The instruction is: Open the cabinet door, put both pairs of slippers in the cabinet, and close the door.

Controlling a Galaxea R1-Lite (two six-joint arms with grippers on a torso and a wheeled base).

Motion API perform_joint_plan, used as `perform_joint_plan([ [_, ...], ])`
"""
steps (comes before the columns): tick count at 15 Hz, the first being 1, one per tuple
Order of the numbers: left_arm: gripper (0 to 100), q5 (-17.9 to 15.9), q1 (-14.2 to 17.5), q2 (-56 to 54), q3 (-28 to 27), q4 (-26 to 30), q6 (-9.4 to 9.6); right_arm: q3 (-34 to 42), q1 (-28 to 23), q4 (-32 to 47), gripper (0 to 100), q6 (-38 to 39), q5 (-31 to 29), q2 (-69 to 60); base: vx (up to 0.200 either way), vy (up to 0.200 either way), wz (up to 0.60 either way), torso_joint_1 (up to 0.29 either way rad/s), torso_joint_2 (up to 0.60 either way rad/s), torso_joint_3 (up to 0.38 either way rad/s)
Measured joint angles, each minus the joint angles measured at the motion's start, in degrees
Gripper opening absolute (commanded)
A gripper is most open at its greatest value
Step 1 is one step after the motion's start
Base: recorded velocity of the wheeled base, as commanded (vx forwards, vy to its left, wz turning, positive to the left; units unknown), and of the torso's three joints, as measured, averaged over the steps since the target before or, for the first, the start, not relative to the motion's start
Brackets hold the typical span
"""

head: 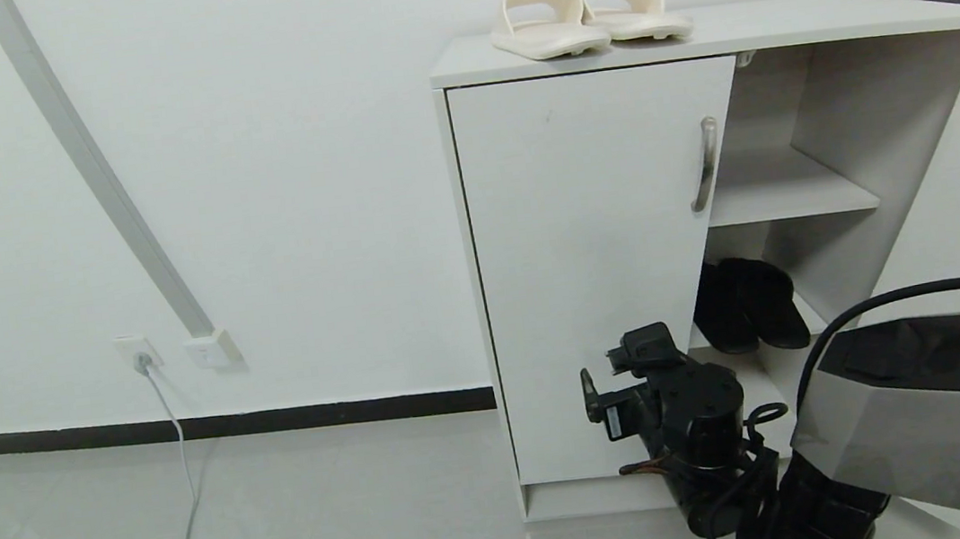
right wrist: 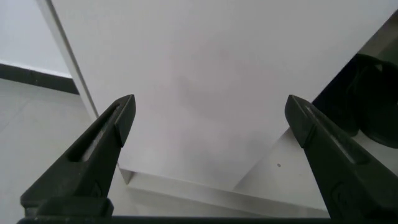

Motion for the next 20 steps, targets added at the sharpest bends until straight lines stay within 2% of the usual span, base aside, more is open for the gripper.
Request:
perform_joint_plan([
  [9,0,0.0,0.0,0.0,0.0,0.0,-0.06,0.1,-0.4,0.0,100,0.0,0.0,-0.1,0.000,0.000,0.00,0.000,0.00,-0.010],
  [20,0,0.0,0.0,0.0,0.0,0.0,-0.06,0.4,-0.4,0.0,100,0.0,0.0,-0.1,0.000,0.000,0.00,0.080,-0.41,-0.330],
])
